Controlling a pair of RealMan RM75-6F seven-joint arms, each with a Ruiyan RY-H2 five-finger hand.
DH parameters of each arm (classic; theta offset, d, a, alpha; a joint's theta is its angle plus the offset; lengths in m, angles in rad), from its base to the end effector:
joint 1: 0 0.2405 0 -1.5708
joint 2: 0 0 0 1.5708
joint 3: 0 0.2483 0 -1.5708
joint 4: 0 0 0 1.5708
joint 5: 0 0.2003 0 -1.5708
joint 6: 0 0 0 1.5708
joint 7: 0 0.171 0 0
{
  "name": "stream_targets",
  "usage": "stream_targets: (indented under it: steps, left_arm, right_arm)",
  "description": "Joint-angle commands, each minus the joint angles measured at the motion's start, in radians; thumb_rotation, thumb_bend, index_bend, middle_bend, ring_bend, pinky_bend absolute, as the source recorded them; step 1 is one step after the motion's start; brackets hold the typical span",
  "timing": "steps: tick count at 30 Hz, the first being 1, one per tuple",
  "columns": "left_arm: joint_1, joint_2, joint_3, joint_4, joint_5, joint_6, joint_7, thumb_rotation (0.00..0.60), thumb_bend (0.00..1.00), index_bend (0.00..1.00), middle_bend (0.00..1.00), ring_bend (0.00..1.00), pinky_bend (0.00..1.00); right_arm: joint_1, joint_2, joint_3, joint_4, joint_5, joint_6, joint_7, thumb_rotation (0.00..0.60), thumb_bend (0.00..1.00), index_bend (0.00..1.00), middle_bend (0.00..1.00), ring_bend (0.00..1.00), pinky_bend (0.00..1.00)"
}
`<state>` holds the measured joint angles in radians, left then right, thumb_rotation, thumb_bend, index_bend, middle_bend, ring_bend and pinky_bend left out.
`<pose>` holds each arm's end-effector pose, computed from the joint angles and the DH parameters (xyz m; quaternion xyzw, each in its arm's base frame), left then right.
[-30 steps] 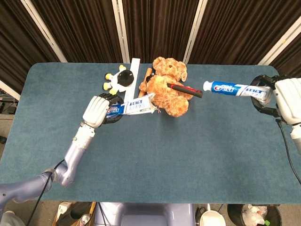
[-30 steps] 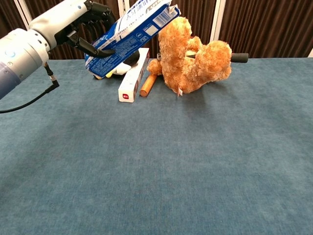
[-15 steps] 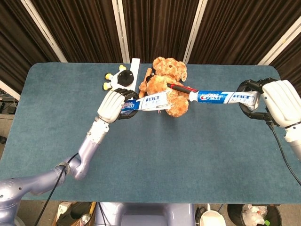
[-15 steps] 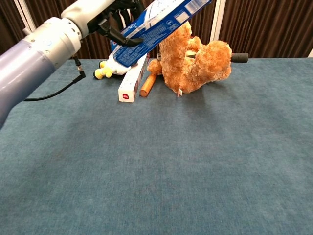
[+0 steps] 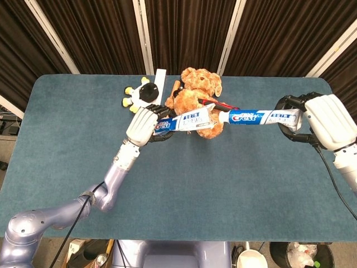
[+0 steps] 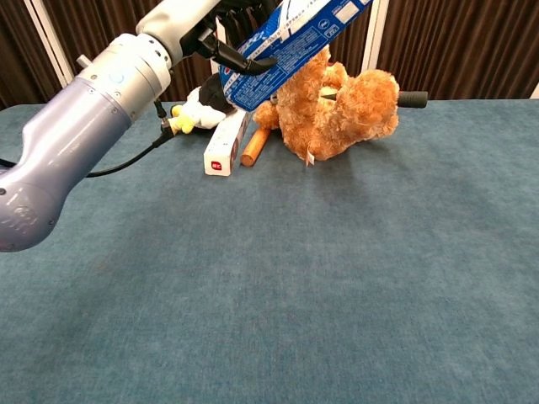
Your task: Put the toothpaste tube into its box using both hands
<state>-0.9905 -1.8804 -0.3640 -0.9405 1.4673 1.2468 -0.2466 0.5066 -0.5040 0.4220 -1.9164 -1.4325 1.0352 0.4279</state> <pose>-0.0098 0.4170 -0.0047 -0.6190 -0.2940 -0.6584 0.3113 -0.1003 -0.3376 0.2959 0.6766 -0.3153 0.5049 0.4334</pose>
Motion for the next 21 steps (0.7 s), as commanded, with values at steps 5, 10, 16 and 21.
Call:
stream_targets:
  steps: [5, 10, 16, 21]
  left_arm:
    - [-0.030, -0.028, -0.010, 0.032, -0.005, 0.000, -0.011, 0.600, 0.39, 0.44, 0.51, 0.46, 0.45]
    - [-0.048, -0.039, -0.005, 0.040, 0.000, -0.005, -0.010, 0.600, 0.39, 0.44, 0.51, 0.46, 0.45]
    - [-0.054, -0.038, 0.014, 0.034, 0.016, 0.003, -0.010, 0.600, 0.39, 0.44, 0.51, 0.46, 0.45]
    - [-0.059, -0.044, 0.007, 0.034, 0.006, 0.006, -0.005, 0.600, 0.39, 0.44, 0.51, 0.46, 0.45]
  right_arm:
    - [0.005, 0.001, -0.002, -0.017, 0.000, 0.011, 0.003, 0.600, 0.44, 0.81, 0.61, 0.56, 0.47]
    - [0.007, 0.004, -0.003, -0.022, 0.005, 0.017, 0.013, 0.600, 0.44, 0.81, 0.61, 0.56, 0.47]
    - [0.006, 0.006, -0.008, -0.015, 0.006, 0.026, 0.020, 0.600, 0.44, 0.81, 0.61, 0.56, 0.47]
    - [0.005, 0.009, -0.014, -0.023, -0.004, 0.029, 0.033, 0.600, 0.44, 0.81, 0.61, 0.56, 0.47]
